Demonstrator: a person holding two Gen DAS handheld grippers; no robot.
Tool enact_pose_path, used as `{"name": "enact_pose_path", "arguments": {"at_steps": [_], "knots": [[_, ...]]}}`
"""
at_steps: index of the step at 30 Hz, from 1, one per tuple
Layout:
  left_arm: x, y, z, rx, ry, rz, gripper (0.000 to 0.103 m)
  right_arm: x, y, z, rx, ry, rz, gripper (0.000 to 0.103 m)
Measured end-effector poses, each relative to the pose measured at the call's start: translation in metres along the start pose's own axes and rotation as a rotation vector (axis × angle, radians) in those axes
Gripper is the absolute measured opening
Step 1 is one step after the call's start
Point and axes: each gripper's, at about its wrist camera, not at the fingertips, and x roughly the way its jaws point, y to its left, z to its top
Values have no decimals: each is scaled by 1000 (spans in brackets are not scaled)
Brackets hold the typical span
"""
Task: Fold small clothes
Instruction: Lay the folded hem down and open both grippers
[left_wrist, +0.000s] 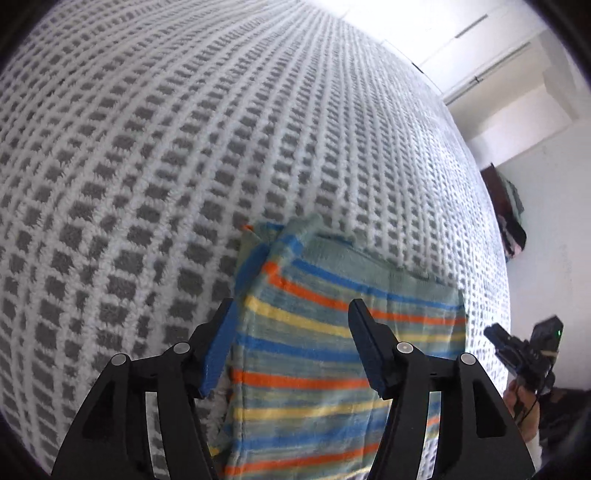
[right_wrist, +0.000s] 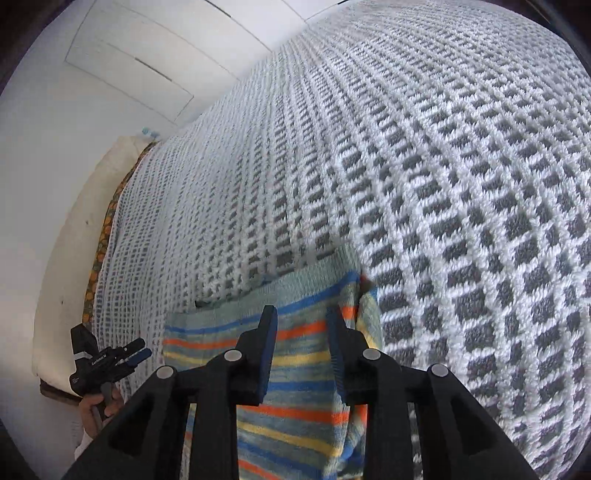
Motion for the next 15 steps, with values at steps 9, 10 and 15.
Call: {"name": "enact_pose_path", "arguments": {"at_steps": [9,10,15], "knots": [[6,21,-89,101,127,145,59,1,-21,-86,-19,175,-197,46],[-5,27,-92,74,108,130,67,-12,-23,-91,-22,141,-192,46],[-32,41,-113,30,64,32,85,-40,-8,-134,-56,174,-63,61]]}}
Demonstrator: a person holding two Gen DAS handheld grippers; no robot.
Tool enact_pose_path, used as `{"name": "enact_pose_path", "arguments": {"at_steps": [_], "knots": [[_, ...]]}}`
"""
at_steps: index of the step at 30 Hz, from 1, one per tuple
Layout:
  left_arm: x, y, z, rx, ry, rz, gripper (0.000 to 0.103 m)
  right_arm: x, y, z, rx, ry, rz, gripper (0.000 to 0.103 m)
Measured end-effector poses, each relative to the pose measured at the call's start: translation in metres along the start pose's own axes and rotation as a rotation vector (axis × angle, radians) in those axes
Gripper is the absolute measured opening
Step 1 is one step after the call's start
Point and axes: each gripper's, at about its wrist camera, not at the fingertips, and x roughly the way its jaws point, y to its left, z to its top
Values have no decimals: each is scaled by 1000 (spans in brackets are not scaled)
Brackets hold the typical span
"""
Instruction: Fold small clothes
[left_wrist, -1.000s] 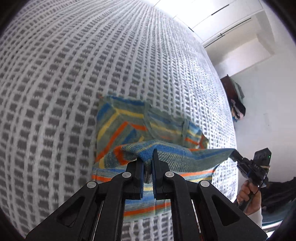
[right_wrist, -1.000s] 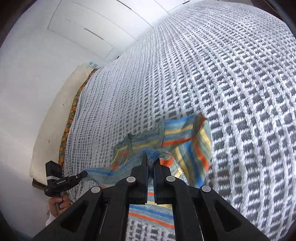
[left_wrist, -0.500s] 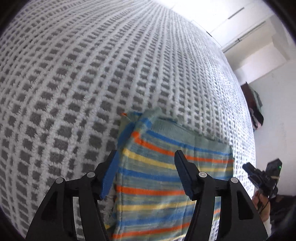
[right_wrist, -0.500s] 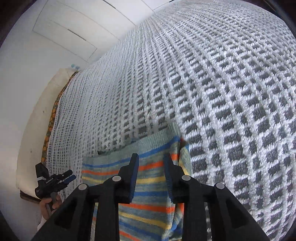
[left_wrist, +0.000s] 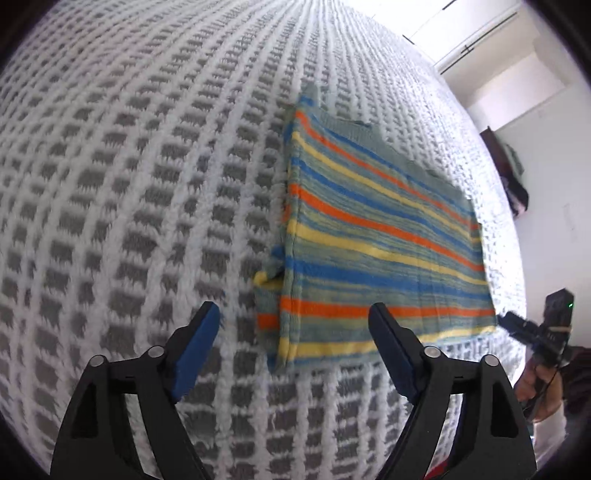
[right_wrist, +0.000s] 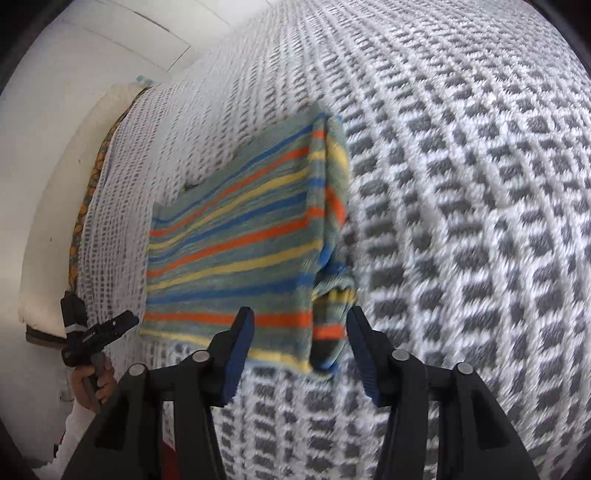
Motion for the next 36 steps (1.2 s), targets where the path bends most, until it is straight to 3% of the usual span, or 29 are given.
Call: {"name": "enact_pose_path", "arguments": {"at_steps": [5,6,7,8,10,11,15,19,22,26,29,31,33,36], "knots": [[21,4,-17,-75,27,-20,85,25,-9,-28,58,14,-27,64],[22,1,-17,-74,22,-16,85,29,-12,-29,83,0,-7,59],[24,-3,-17,-66,18,-19,82,31,-14,-31,101,-16,27,31],[26,-7,-17,-60,18,-24,59,37,-20,-25,114,-26,57,12],[39,-14,-14,-71,53,-4,8,36,-22,-27,145,-41,80,9],[42,-13,-13,-96,65,-17,5,31,-20,-27,143,-45,82,9],[25,-11,-18,-60,42,-27,5,4,-16,-32,103,-42,90,9],[10,-9,-38,-32,75,-46,5,-18,-20,-49,76,-4,93,9],[20,-5,-52,-16,110,2,5,-18,-32,-61,81,22,77,9],[28,-8,-50,-21,99,32,7,-12,-48,-68,129,12,91,10],[29,-21,-49,27,86,92,17,-17,-46,-67,112,-13,66,21],[30,-27,-47,45,79,123,22,-20,-46,-66,112,-18,62,44],[27,-26,-48,55,74,147,27,-26,-46,-63,114,-32,55,50],[23,-25,-54,80,63,176,29,-28,-43,-65,118,-40,50,50]]}}
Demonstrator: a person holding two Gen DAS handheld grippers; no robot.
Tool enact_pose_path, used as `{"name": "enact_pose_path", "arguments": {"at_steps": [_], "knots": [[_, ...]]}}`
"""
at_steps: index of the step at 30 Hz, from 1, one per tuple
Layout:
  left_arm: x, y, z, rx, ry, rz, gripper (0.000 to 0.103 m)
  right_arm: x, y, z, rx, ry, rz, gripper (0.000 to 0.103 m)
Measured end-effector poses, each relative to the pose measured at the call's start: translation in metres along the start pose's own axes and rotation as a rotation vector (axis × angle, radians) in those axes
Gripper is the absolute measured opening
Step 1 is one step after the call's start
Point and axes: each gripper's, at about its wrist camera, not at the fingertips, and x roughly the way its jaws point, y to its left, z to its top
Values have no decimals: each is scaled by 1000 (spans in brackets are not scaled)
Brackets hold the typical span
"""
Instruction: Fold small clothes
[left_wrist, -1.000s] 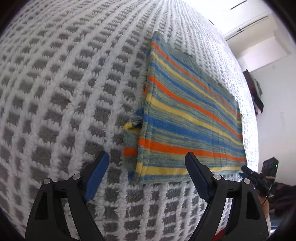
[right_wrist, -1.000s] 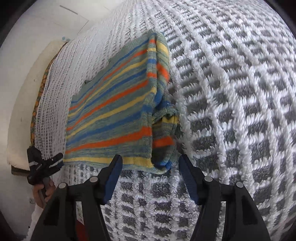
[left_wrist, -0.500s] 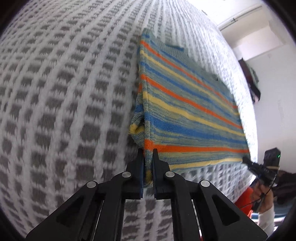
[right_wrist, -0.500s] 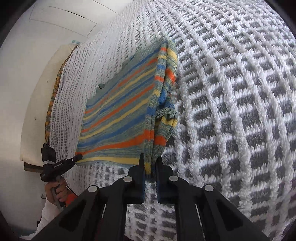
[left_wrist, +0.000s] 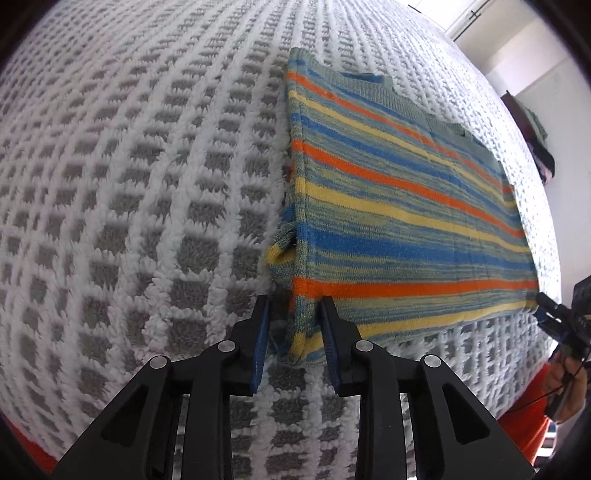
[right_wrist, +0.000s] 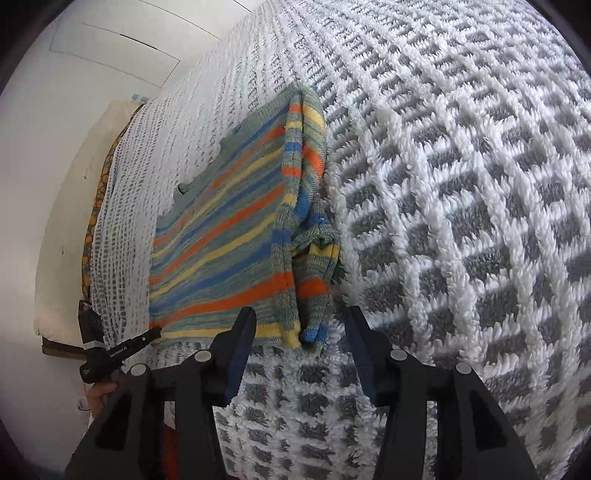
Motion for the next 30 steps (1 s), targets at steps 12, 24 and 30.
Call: {"name": "enact_pose_path", "arguments": {"at_steps": [12,24,30], "knots": [[-12,-44,5,100,-60,109,41,-32,-24,-22,40,-35,0,52],[-36,-39,-7,89,-132,135,53,-60,-40,-63,281,-100,224,73],[-46,-38,-14,77,-145,115,58,-22,-47,-56,391,-116,242,73]]}}
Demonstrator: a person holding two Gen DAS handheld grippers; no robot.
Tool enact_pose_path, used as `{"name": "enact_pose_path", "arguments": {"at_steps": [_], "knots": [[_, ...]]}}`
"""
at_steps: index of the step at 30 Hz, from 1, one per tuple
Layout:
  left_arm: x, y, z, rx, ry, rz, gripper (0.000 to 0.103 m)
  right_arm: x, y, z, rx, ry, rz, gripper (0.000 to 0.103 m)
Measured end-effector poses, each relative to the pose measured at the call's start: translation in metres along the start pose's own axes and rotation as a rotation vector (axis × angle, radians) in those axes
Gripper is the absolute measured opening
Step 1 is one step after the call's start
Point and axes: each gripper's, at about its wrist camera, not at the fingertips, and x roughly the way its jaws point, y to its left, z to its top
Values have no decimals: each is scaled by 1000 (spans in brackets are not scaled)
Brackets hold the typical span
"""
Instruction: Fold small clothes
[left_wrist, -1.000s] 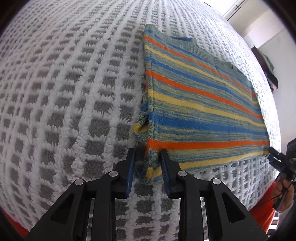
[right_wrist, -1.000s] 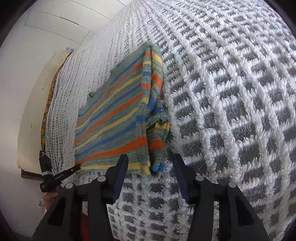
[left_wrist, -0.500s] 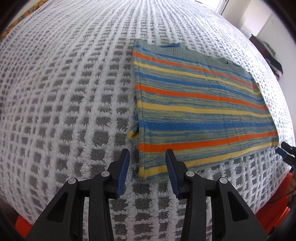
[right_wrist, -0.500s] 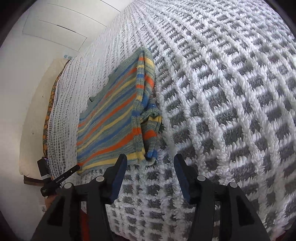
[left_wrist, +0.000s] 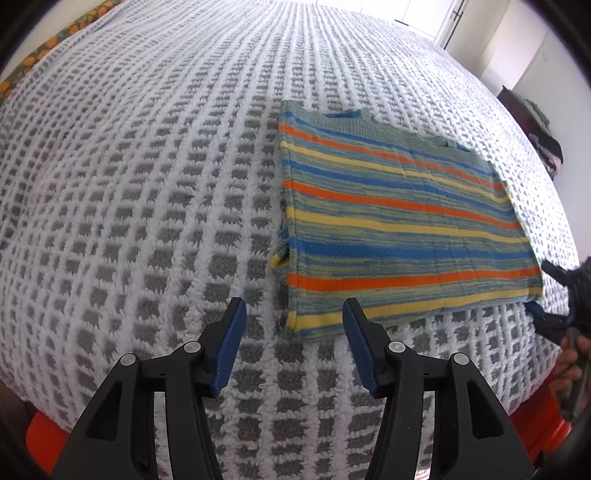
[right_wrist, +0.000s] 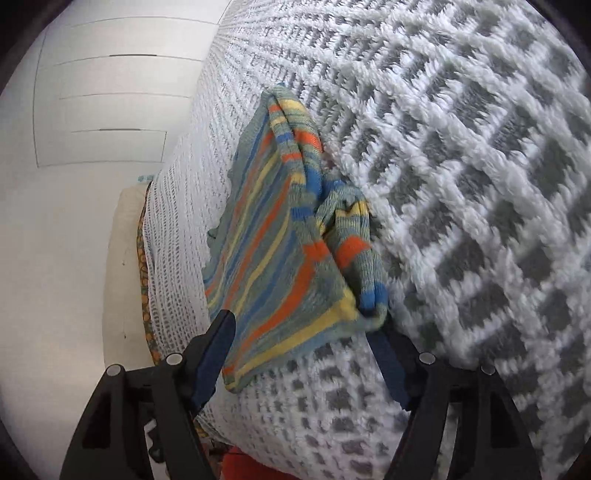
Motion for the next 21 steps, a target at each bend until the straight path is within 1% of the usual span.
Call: {"name": "enact_pose_path", "arguments": {"at_steps": [1,3,5,6,7,8,9,10,12,15,18,21], "knots": [[-2,1,-3,-3,-1,-2,58,5,-4,5,18,-16,4,73],[-4,2,-6,-8,2,-7,58,13,-11,12,45,-43,-15,72],[-5,5,-10,-13,4,-15,59,13,-14,16,51,-84,-19,72],[-5,6,-13,-16,7,-19,59,14,-14,17,44,-96,-22,70],[-5,7,-15,-19,9,-21,59,14,-12,17,27,-99,-32,51],[-4,9,-18,-22,13,-22,59,13,-9,17,-3,-107,-38,27],[-3,11,-20,-28,19,-24,59,11,-6,17,-35,-112,-58,11],[-2,13,-23,-35,26,-25,59,8,-3,15,-41,-127,-72,11],[-1,20,-29,-57,31,-31,59,-1,7,10,-61,-156,-71,11],[-2,32,-38,-104,34,-55,59,-8,46,1,-197,-186,-114,10],[-2,45,-45,-146,40,-79,59,3,98,-10,-328,-169,-102,11],[-2,57,-52,-174,40,-91,59,31,155,-30,-492,-119,-101,11]]}}
